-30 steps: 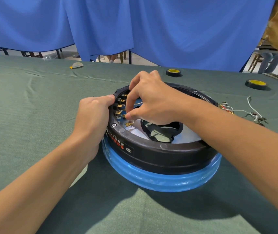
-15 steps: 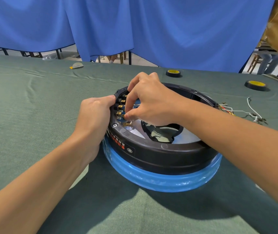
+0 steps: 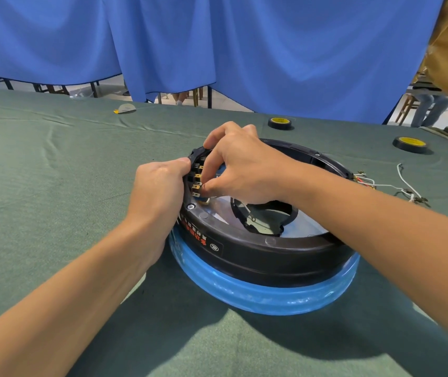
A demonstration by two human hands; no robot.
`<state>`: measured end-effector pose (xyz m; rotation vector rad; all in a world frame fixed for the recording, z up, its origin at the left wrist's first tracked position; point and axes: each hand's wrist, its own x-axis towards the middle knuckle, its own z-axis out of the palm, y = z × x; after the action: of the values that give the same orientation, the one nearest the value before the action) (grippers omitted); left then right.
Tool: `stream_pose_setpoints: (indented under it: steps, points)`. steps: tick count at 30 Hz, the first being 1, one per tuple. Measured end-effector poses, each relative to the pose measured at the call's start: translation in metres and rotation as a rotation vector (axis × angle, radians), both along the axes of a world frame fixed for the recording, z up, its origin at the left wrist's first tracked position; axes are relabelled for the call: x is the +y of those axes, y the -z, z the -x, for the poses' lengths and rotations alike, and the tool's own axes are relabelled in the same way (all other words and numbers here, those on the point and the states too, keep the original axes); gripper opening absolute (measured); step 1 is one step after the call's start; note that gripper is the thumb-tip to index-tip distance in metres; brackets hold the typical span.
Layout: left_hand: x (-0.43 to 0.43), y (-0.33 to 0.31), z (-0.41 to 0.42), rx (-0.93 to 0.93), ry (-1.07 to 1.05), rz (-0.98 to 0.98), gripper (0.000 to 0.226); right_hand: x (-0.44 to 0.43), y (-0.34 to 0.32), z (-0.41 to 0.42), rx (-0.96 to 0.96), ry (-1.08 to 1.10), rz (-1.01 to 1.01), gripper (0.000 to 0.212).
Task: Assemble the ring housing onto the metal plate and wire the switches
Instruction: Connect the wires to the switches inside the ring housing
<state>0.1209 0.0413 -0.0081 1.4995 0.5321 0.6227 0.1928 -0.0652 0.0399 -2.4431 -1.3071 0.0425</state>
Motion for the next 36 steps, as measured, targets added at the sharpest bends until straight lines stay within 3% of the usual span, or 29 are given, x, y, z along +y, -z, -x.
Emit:
stream_pose_setpoints:
  steps: [3,6,15,26,36]
  points:
    - [0.001,0.000,0.000,-0.002,-0.009,-0.026,0.020,-0.005,-0.006,-0.006,-0.015,0.043,-0.097,0.006]
    - [0.001,-0.001,0.002,0.024,-0.023,-0.037,0.021,-0.013,-0.007,-0.014,-0.080,0.131,-0.221,0.026]
    - [0.002,0.000,0.000,-0.009,-0.011,-0.024,0.044,-0.011,0.000,-0.010,-0.178,0.036,0.000,0.015]
    - [0.004,0.003,-0.004,-0.033,-0.023,0.007,0.017,-0.005,0.007,-0.014,-0.266,0.000,-0.076,0.013]
    - [0.006,0.004,-0.005,-0.023,-0.005,0.008,0.017,-0.003,0.006,-0.010,-0.266,-0.002,-0.066,0.013]
